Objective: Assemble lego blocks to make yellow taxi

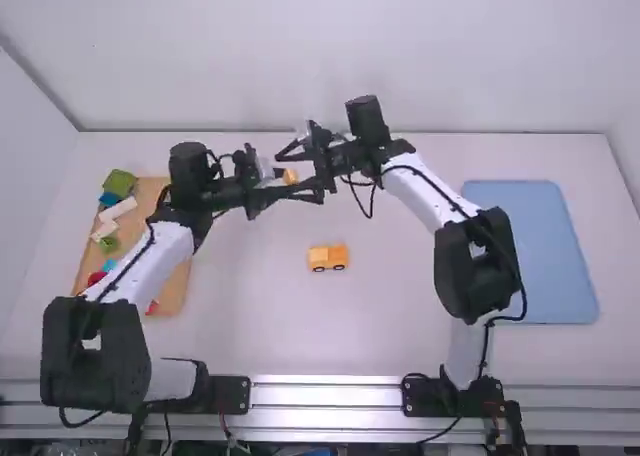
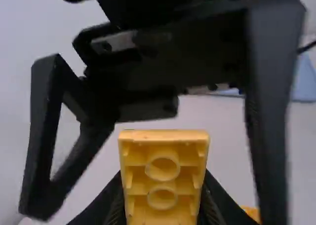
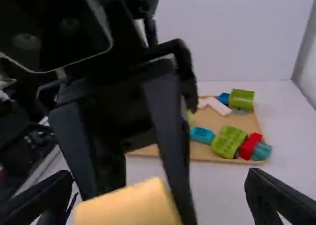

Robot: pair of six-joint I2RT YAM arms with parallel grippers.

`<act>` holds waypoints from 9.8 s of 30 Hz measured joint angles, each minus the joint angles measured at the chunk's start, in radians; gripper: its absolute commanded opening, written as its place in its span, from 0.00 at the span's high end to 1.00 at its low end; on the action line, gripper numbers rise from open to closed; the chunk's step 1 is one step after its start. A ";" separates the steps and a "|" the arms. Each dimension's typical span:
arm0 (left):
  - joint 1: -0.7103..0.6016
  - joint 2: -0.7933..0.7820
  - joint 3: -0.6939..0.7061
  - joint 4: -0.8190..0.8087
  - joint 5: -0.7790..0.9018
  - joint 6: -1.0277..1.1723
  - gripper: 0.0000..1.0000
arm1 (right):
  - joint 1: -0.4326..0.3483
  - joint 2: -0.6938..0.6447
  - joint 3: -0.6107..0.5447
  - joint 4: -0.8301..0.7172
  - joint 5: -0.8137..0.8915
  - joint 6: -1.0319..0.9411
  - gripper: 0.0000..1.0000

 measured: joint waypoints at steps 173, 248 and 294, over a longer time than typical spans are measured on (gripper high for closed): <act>-0.031 0.081 -0.174 0.154 -0.246 -0.149 0.01 | -0.057 -0.200 -0.507 -0.281 1.223 1.524 0.98; -0.031 0.081 -0.174 0.149 -0.246 -0.150 0.01 | -0.071 -0.188 -0.629 -0.222 1.212 2.389 0.62; -0.031 0.081 -0.174 0.135 -0.290 -0.150 0.01 | -0.203 -0.188 -0.103 -0.734 1.110 1.723 0.02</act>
